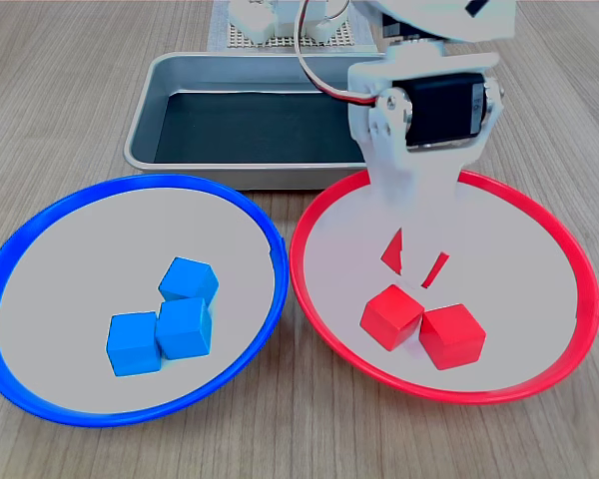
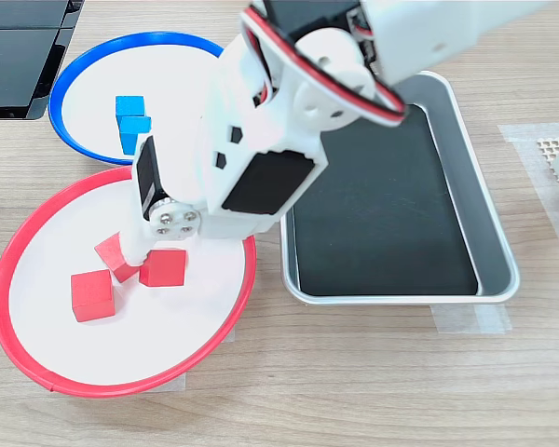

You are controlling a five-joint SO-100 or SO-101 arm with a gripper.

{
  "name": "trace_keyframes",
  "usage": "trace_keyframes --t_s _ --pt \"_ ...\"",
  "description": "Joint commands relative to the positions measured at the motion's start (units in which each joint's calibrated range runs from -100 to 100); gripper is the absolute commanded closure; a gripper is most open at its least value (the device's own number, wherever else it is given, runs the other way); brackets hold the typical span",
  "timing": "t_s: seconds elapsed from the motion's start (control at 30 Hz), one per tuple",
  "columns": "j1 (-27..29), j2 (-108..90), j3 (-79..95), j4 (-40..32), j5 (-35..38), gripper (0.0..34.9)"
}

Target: Relocate any red block in the blue dish to the red dish, correcting any misplacement.

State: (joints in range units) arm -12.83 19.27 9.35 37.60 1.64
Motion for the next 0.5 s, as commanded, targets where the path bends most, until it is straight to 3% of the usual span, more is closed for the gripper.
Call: trace_keyframes --t_s 0.0,0.33,0.47 --pt "-0.39 0.22 -2.93 -0.58 0.0 34.6" --pt "-0.86 2.52 -5.75 -0.99 -0.15 34.6" --pt "-1.33 3.38 -7.03 -1.24 -0.34 33.0"
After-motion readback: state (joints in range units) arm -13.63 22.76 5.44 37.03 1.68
